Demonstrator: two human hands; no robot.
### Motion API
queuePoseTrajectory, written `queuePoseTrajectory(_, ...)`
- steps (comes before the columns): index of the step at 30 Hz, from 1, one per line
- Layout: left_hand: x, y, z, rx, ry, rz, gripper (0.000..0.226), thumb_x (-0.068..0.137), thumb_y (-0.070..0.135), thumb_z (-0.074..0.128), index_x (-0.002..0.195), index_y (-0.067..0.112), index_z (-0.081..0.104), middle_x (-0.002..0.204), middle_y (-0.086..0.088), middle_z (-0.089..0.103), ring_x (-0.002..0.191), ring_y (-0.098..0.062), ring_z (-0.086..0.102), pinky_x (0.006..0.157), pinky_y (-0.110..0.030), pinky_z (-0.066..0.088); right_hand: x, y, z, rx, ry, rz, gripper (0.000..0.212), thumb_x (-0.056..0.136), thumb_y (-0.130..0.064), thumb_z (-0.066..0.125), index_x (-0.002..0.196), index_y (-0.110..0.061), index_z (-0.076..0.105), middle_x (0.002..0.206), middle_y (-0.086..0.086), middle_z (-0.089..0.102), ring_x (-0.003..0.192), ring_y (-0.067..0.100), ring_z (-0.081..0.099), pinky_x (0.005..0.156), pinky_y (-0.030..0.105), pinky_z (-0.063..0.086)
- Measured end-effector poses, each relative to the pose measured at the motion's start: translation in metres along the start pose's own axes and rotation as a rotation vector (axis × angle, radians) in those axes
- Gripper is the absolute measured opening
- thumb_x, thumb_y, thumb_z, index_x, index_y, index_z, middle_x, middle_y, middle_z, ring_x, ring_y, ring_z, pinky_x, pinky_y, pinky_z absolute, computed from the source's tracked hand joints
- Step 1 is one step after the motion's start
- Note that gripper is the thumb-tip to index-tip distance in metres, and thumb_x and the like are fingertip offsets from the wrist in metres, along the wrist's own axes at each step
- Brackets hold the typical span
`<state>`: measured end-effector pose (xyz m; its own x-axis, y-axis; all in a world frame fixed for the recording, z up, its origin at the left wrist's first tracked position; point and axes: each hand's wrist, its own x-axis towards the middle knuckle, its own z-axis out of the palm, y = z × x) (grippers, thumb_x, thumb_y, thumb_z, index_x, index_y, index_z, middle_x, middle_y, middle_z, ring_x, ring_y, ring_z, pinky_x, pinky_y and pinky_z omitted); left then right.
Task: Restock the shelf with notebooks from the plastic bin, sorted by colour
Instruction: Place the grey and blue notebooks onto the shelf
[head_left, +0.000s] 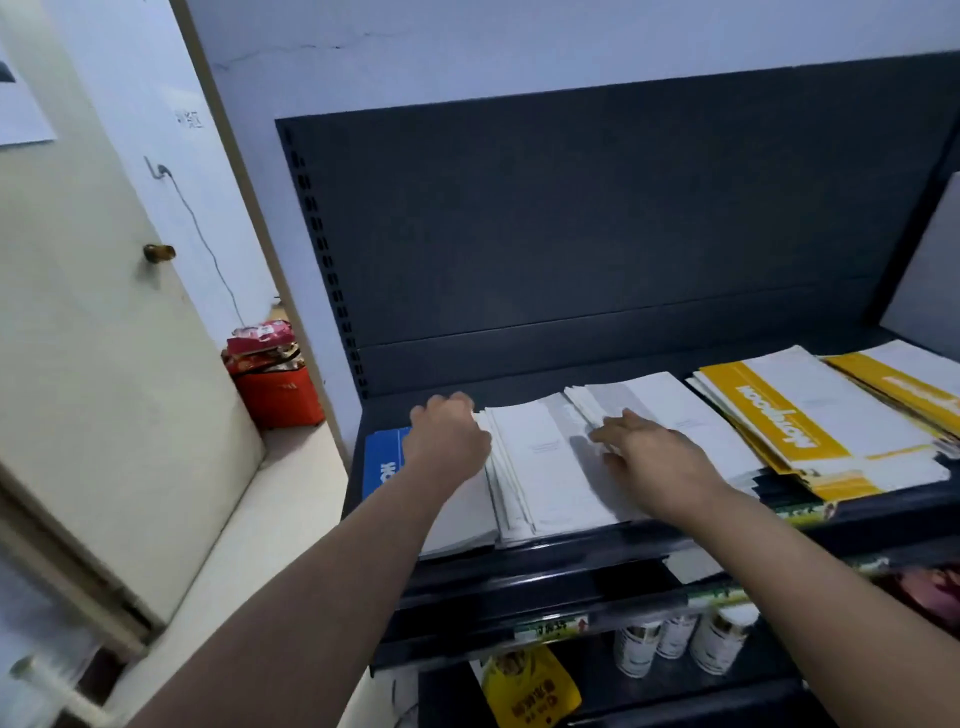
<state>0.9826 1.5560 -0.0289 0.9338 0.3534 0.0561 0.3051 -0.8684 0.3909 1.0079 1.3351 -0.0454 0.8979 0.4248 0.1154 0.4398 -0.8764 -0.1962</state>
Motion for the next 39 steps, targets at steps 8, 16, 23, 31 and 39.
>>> queuePoseTrajectory(8, -0.008, 0.108, 0.047, -0.03, -0.228, 0.289, 0.05, 0.091, 0.028, 0.056, 0.139, 0.022, 0.046, 0.141, -0.005, 0.047, 0.132, -0.027, 0.036, 0.103, -0.036, 0.038, -0.029, 0.093, -0.019, -0.265, -0.042, 0.246, 0.054, 0.094, -0.013, 0.043, 0.145, -0.025, 0.035, 0.155, 0.0, 0.029, 0.15, 0.021, 0.007, 0.117, 0.046, 0.019)
queuePoseTrajectory(16, -0.002, 0.162, 0.086, 0.139, -0.303, 0.238, 0.055, 0.09, 0.035, 0.055, 0.142, 0.026, 0.039, 0.141, -0.009, 0.039, 0.128, -0.037, 0.036, 0.106, -0.038, 0.035, -0.042, 0.149, -0.014, -0.187, -0.105, 0.316, 0.06, 0.095, -0.023, 0.04, 0.148, -0.039, 0.018, 0.16, -0.008, 0.013, 0.149, 0.028, 0.007, 0.11, 0.057, 0.021)
queuePoseTrajectory(23, 0.0, 0.186, 0.098, 0.231, -0.349, 0.26, 0.047, 0.09, 0.03, 0.053, 0.137, 0.023, 0.049, 0.142, -0.005, 0.045, 0.131, -0.026, 0.036, 0.108, -0.037, 0.028, -0.036, 0.184, -0.016, -0.124, -0.133, 0.331, 0.07, 0.093, -0.011, 0.048, 0.147, -0.044, 0.018, 0.16, -0.011, 0.012, 0.149, 0.027, 0.01, 0.111, 0.056, 0.022)
queuePoseTrajectory(31, -0.004, 0.202, 0.104, 0.174, -0.375, 0.281, 0.051, 0.091, 0.032, 0.056, 0.141, 0.025, 0.047, 0.149, -0.003, 0.04, 0.138, -0.023, 0.028, 0.112, -0.035, 0.022, -0.026, 0.205, -0.023, -0.126, -0.157, 0.334, 0.075, 0.089, -0.008, 0.057, 0.145, -0.043, 0.021, 0.158, -0.011, 0.017, 0.146, 0.027, 0.016, 0.107, 0.054, 0.031)
queuePoseTrajectory(39, -0.002, 0.175, 0.101, 0.122, -0.22, 0.065, 0.056, 0.094, 0.04, 0.047, 0.146, 0.025, 0.033, 0.152, -0.004, 0.027, 0.141, -0.032, 0.02, 0.11, -0.048, 0.033, -0.024, 0.204, -0.024, -0.123, -0.132, 0.317, 0.078, 0.082, 0.002, 0.054, 0.143, -0.037, 0.026, 0.157, -0.004, 0.018, 0.145, 0.031, 0.012, 0.107, 0.059, 0.026)
